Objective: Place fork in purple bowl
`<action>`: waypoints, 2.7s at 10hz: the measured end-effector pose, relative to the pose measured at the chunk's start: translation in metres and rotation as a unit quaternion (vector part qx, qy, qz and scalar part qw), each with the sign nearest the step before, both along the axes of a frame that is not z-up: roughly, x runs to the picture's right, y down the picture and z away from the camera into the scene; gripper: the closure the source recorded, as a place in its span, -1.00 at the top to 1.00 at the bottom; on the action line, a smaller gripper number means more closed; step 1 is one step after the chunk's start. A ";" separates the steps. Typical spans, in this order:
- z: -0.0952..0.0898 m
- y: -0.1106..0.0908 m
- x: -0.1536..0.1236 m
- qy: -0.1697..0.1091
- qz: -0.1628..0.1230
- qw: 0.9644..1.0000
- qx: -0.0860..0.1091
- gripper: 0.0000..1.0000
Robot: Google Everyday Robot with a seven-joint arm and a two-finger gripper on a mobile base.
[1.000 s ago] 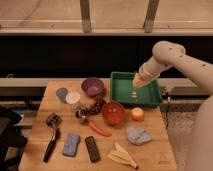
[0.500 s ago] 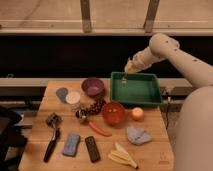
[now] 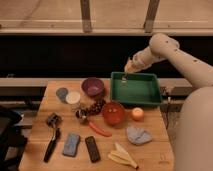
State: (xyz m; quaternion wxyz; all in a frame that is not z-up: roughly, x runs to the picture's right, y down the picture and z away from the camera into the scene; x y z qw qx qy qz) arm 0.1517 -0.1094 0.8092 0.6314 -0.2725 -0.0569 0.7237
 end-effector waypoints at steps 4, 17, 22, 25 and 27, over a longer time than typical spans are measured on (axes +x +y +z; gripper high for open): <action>0.003 -0.002 -0.008 -0.002 0.012 1.000 0.019 -1.00; 0.065 0.000 -0.120 -0.121 0.015 0.992 0.010 -1.00; 0.078 0.027 -0.152 -0.163 0.010 0.986 -0.018 -1.00; 0.091 0.030 -0.168 -0.181 0.008 0.983 -0.025 -1.00; 0.102 0.025 -0.179 -0.191 0.009 0.981 -0.023 -1.00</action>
